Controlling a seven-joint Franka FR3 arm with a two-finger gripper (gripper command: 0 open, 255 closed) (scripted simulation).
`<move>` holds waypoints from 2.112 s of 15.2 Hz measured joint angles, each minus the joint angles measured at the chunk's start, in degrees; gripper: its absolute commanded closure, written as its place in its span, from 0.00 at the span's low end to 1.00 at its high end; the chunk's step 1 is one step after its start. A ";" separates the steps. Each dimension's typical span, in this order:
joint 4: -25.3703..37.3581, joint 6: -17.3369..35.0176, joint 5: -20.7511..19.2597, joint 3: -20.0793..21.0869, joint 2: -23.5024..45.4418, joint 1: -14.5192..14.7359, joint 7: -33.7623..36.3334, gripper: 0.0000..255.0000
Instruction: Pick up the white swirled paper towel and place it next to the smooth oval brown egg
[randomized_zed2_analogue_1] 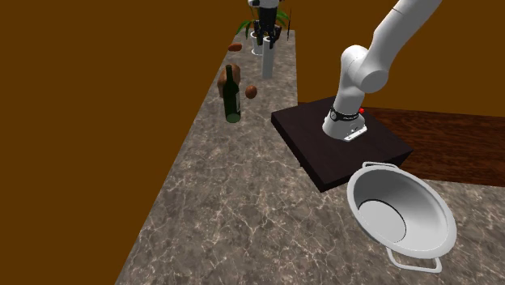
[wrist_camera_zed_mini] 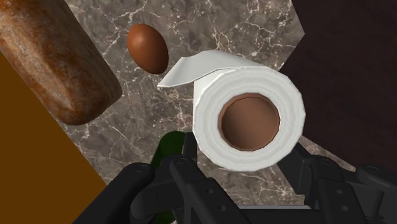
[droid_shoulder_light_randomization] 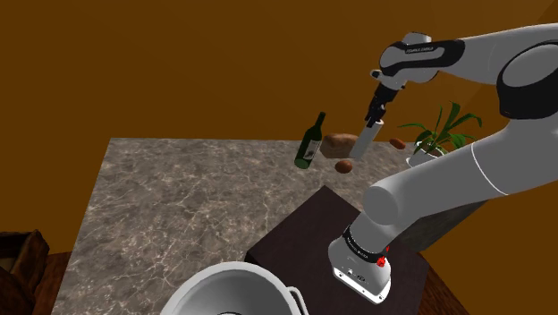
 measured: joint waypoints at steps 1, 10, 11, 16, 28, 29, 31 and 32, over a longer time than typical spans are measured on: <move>-0.60 0.82 -0.04 -0.20 0.22 -0.01 -0.04 1.00; -5.49 8.13 -0.16 -1.97 2.74 0.12 -0.30 1.00; -6.00 9.15 -0.11 -2.31 3.25 0.16 -0.48 1.00; -8.43 13.40 0.09 -3.40 5.18 0.36 -0.84 1.00; -12.73 24.53 2.88 -6.61 12.57 1.83 -3.39 1.00; -13.05 25.43 3.24 -6.84 13.21 1.98 -3.67 1.00; -13.79 27.55 4.18 -7.35 14.78 2.36 -4.39 1.00; -13.91 28.30 4.71 -7.59 15.50 2.55 -4.81 1.00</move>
